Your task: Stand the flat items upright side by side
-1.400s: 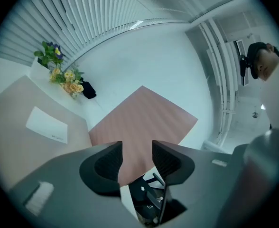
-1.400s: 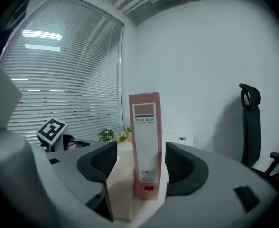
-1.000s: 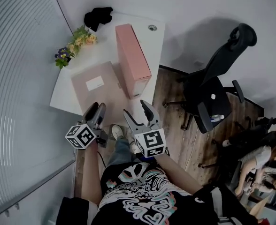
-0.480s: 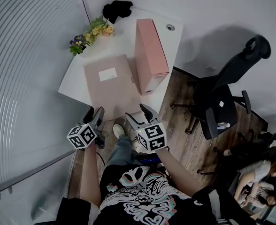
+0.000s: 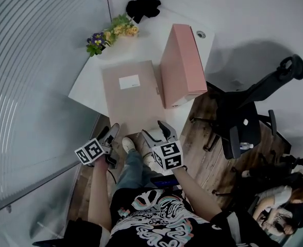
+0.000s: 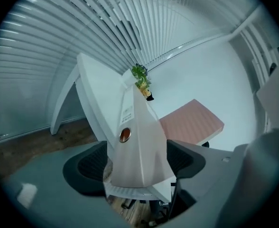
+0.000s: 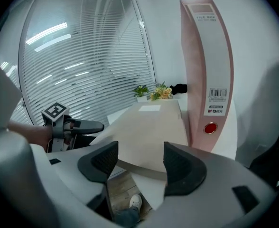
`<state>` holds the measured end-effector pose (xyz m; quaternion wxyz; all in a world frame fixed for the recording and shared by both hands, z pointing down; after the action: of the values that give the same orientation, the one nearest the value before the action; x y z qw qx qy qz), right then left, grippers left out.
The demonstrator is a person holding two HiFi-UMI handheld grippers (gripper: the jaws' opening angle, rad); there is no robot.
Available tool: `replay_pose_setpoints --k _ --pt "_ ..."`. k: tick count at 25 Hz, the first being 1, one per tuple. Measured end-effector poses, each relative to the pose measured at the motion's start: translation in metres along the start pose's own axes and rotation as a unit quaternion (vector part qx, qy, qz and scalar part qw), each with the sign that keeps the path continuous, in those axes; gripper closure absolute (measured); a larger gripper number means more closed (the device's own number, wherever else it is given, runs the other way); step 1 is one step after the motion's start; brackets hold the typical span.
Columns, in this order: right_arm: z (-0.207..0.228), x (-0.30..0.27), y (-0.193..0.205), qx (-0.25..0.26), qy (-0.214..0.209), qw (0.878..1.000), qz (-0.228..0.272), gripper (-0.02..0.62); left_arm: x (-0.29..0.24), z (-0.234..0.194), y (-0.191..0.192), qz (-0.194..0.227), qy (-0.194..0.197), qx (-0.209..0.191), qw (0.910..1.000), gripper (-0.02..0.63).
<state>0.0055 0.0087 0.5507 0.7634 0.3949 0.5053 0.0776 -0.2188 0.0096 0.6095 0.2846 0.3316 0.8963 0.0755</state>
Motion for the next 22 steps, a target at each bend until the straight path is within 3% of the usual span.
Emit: replay_pose_setpoints --k 3,12,22 --pt "-0.002 -0.005 0.004 0.011 0.005 1.000 -0.010 0.301 -0.007 -0.008 0.007 -0.021 0.004 0.001 0.9998 0.219" --pt "-0.005 -0.016 0.015 0.026 0.013 0.999 -0.032 0.285 -0.031 -0.016 0.021 -0.066 0.055 0.053 0.9949 0.235" --pt "-0.005 -0.015 0.015 0.024 0.008 0.999 -0.030 0.279 -0.026 -0.010 0.020 -0.061 0.062 0.071 0.9937 0.265"
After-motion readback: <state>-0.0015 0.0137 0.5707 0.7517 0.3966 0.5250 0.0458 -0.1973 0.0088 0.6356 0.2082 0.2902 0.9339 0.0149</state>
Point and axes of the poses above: the fingertips, and each gripper's own axes: x backward along the fingers, z to its right, y out of its underside, the point moved 6 cm from there along x, backward along the fingers, and after that the axes turned 9 degrees about -z, right-handed, at the moved point
